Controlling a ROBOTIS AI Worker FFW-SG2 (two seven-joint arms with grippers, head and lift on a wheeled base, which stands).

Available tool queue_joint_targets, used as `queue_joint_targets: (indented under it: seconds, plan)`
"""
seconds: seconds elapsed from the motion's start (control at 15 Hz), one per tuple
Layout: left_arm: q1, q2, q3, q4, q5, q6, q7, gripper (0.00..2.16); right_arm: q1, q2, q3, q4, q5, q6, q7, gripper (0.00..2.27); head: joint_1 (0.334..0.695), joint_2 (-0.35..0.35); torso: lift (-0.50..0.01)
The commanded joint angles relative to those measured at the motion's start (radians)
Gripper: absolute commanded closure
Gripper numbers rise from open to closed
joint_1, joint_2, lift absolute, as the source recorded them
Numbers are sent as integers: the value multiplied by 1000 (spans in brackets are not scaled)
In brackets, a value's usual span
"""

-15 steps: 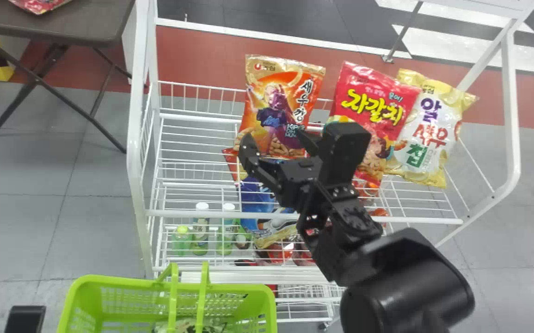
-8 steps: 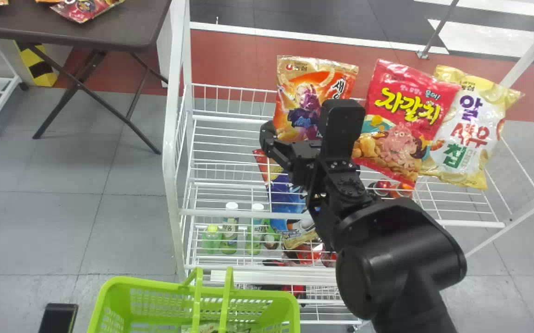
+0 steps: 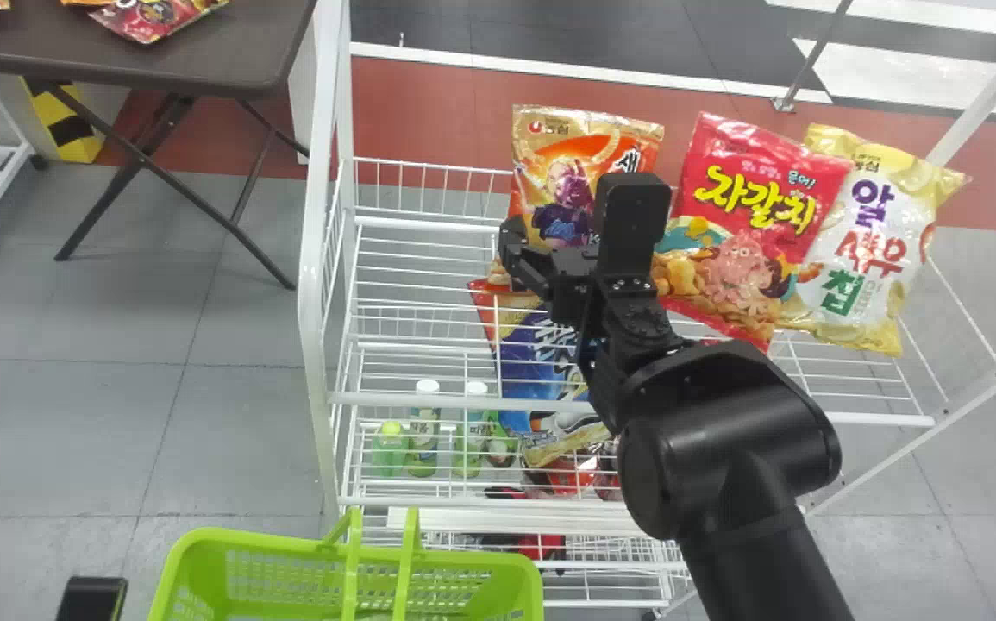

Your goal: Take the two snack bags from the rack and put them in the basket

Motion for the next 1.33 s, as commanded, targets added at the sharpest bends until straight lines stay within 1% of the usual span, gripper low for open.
queue_joint_targets:
  seconds: [0.0,0.4,0.47,0.53,0.6,0.67,0.73,0.8,0.87,1.0,1.27]
  plan:
    - [-8,-1,1,5,-2,0,1,1838,-23,-9,-7,24,-9,-1,0,127,695,-184,-11]
    - [-34,0,11,41,0,3,3,1838,-101,-17,-26,141,-22,-29,1,130,695,-206,-11]
    - [-38,0,9,44,0,3,3,1838,-112,-15,-26,155,-22,-29,10,178,695,-206,-11]
    - [-41,0,9,48,0,3,5,1838,-121,-14,-26,167,-23,-29,15,289,695,-205,-11]
    - [-46,0,8,51,3,3,5,1838,-127,-11,-26,179,-23,-29,26,576,695,-202,-11]
    - [-51,-1,8,58,3,3,5,1838,-129,-11,-27,184,-26,-29,33,1129,695,-200,-11]
    - [-54,-1,9,65,3,3,6,1838,-125,-12,-29,182,-29,-29,33,1828,695,-198,-11]
    - [-60,-3,9,68,3,3,8,1838,-116,-12,-27,175,-29,-29,38,2128,695,-195,-11]
    - [-60,-4,8,70,3,3,8,1838,-104,-14,-27,161,-29,-29,44,2223,695,-194,-11]
    - [-61,-6,4,68,3,3,11,1838,-78,-17,-27,118,-31,-38,44,2250,695,-190,-11]
    - [-57,-6,9,64,3,3,8,1838,17,-58,-29,-37,-65,-7,43,2250,695,-193,-11]
